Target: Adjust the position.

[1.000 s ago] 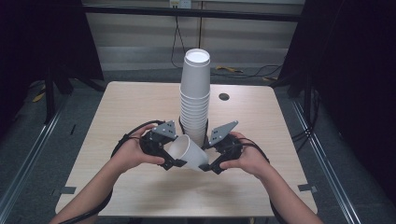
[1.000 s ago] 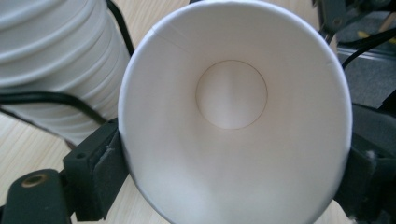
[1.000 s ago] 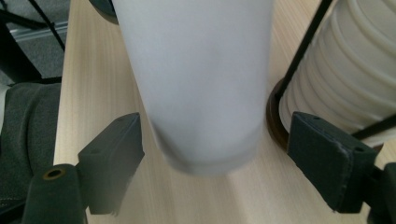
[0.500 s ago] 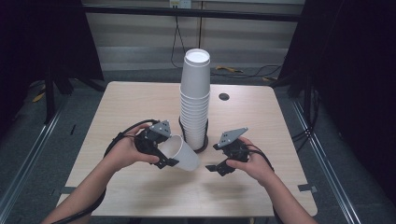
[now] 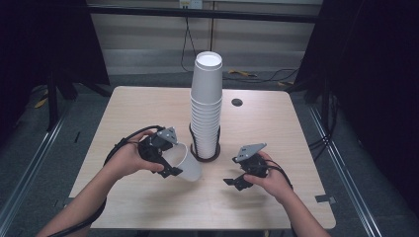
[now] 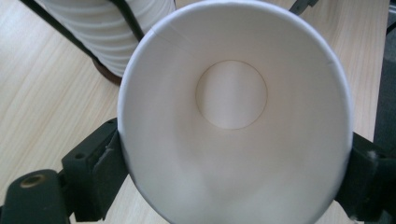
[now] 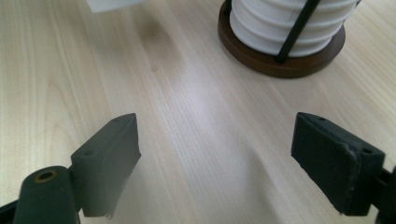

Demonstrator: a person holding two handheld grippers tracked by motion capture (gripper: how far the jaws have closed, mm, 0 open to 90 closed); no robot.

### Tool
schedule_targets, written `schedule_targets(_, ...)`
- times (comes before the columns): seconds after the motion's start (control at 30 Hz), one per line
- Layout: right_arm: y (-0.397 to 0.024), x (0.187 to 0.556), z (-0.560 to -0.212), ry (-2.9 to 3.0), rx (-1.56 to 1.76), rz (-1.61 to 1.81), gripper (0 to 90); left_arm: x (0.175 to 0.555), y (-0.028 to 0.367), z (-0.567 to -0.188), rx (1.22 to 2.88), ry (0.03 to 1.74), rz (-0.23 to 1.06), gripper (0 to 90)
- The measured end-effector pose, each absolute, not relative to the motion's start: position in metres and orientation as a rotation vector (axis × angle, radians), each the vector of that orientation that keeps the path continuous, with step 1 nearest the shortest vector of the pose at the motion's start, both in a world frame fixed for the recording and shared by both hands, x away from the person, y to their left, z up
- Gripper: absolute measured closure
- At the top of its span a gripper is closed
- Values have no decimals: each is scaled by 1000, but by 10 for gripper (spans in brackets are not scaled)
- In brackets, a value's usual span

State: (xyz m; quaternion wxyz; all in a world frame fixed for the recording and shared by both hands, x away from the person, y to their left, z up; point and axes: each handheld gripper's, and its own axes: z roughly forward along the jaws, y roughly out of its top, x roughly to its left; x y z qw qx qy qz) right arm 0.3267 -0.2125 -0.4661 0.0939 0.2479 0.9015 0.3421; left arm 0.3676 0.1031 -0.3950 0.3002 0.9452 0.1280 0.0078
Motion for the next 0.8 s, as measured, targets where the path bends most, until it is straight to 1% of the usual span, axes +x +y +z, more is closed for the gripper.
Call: schedule_targets(0.8,-228,319,-499,2612,814,1000,141,368,109,-399,2582,344,10,111)
